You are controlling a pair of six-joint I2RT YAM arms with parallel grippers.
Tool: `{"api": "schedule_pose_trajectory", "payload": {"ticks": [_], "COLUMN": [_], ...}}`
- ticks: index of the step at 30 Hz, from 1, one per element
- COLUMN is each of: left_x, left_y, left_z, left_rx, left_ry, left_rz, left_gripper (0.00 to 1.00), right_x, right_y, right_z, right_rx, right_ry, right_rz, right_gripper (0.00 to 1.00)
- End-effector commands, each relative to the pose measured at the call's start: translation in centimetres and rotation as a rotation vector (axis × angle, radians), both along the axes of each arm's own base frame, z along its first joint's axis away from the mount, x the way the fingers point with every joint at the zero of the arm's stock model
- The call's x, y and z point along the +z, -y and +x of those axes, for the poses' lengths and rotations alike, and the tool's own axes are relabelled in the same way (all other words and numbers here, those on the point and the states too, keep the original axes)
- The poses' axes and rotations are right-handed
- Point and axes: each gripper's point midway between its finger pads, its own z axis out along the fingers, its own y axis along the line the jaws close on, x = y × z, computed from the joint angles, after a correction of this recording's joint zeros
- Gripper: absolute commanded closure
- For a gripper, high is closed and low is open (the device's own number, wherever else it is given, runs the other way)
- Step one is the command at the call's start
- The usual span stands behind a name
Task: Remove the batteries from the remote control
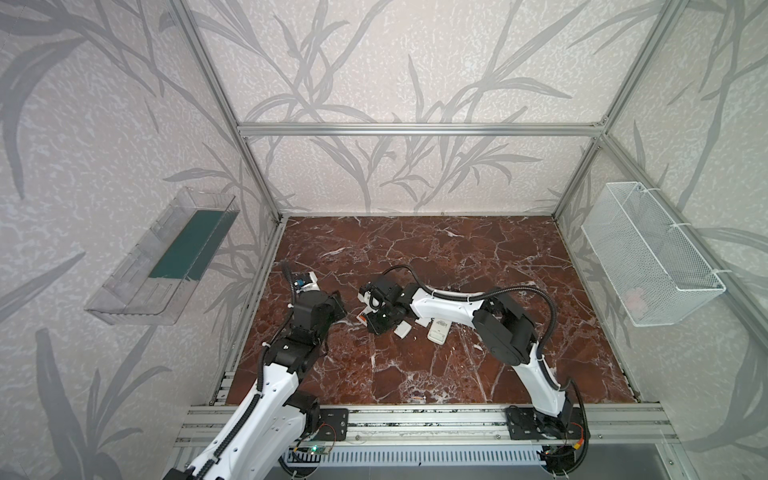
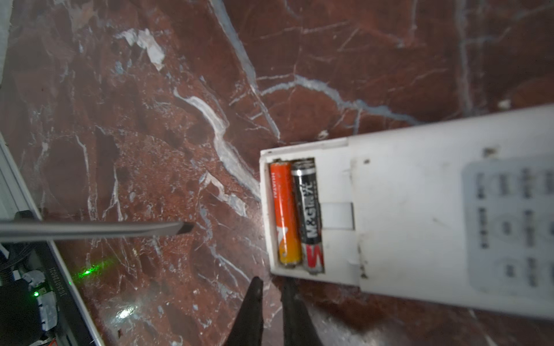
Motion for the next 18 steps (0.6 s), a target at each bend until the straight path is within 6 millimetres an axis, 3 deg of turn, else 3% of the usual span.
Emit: {"api": "schedule_pose_trajectory", "payload": {"ticks": [1, 7, 11, 18], "left_x": [1.5, 2.0, 1.6, 0.4], "left_y": [-0.4, 0.0, -0.2, -0.6], "left_z": [1.2, 2.0, 2.1, 2.1], "left_rx": [0.062, 0.055, 0.069, 0.101], "left_ry": [0.091, 0.129, 0.123, 0.104], "left_rz": [-0.069, -0.095, -0.085, -0.099], "left_gripper": [1.00, 1.00, 1.00, 1.00], "right_x": [3.6, 6.3, 6.0, 4.7], "right_y": [0.9, 3.1, 3.7, 2.4], "right_z": [0.5, 4.0, 6.5, 8.9], "right_rx": [-0.010, -0.073, -0.082, -0.053], "right_ry": [0.012, 0.056, 0.087, 0.121], "right_rz": [0.031, 0.049, 0.020, -0.014], "right_gripper": [0.84, 0.84, 0.84, 0.84]}}
